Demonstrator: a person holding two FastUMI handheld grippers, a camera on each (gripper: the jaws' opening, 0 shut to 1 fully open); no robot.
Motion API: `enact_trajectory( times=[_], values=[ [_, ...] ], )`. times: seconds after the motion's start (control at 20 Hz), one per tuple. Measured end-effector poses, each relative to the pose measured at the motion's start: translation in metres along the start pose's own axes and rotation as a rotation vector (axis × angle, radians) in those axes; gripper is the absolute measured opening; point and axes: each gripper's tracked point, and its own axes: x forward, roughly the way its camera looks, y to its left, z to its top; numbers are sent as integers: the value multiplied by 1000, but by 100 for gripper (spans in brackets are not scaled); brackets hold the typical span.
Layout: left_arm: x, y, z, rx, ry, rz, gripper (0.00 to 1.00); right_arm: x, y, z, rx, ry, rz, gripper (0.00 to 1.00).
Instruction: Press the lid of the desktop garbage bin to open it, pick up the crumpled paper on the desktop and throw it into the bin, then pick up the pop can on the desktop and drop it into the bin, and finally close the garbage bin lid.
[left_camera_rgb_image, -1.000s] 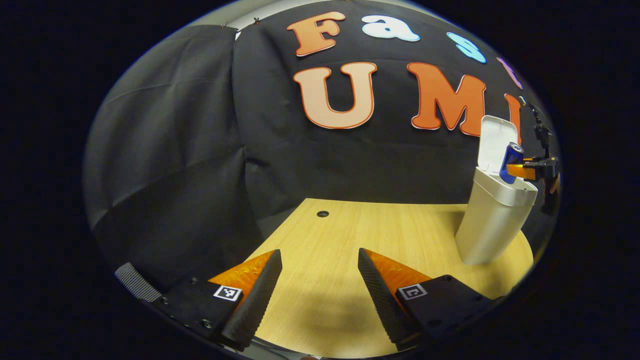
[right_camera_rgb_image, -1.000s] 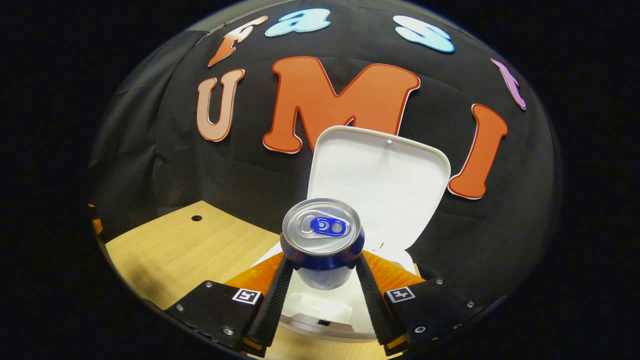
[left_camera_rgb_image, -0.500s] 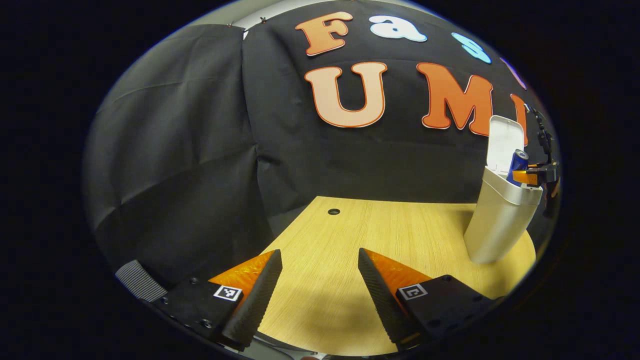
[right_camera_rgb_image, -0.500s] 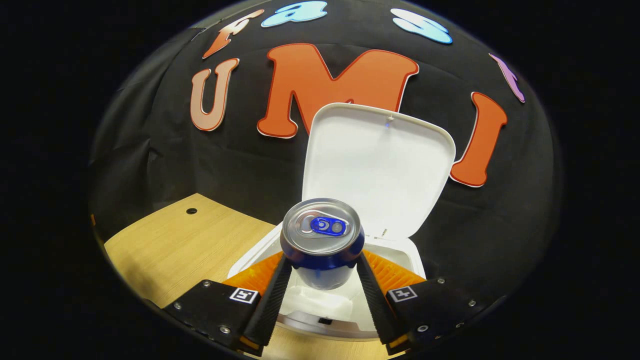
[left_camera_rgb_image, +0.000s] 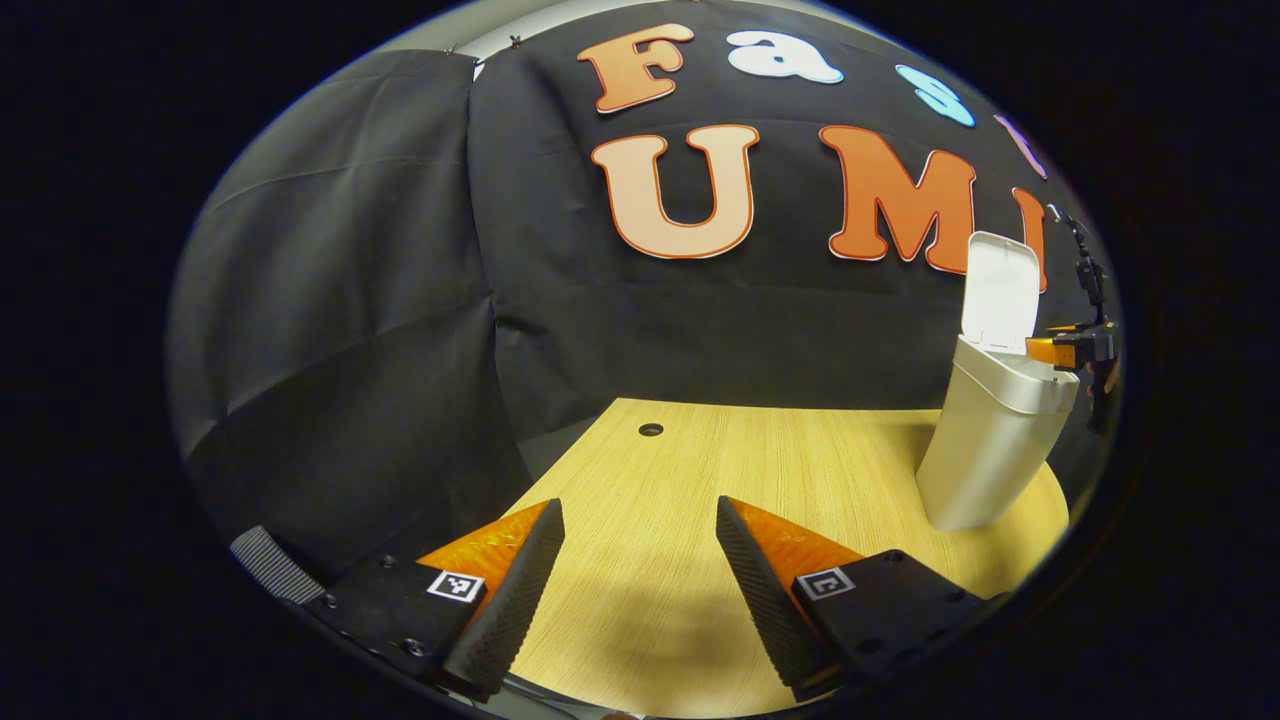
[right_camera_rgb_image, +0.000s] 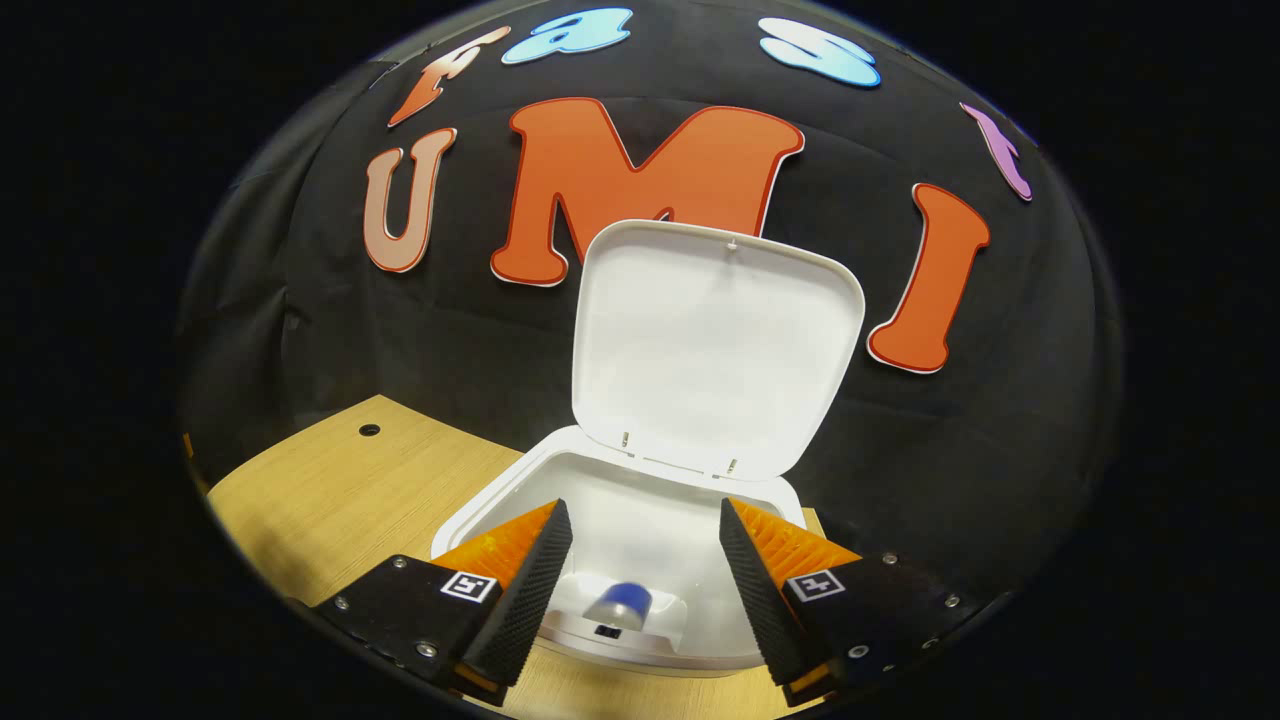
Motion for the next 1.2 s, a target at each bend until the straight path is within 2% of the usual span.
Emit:
enact_trajectory(
  times=[0.6, 1.0, 1.2],
  values=[
    [5, 5, -3, -4, -3, 19, 97, -10, -46, 88, -4, -108, -60, 93],
    [10, 7, -13, 1, 17, 38, 98, 6, -79, 151, 18, -129, -100, 93],
    [8, 14, -18, -4, 29, 49, 98, 13, -80, 182, 33, -148, -80, 93]
  ],
)
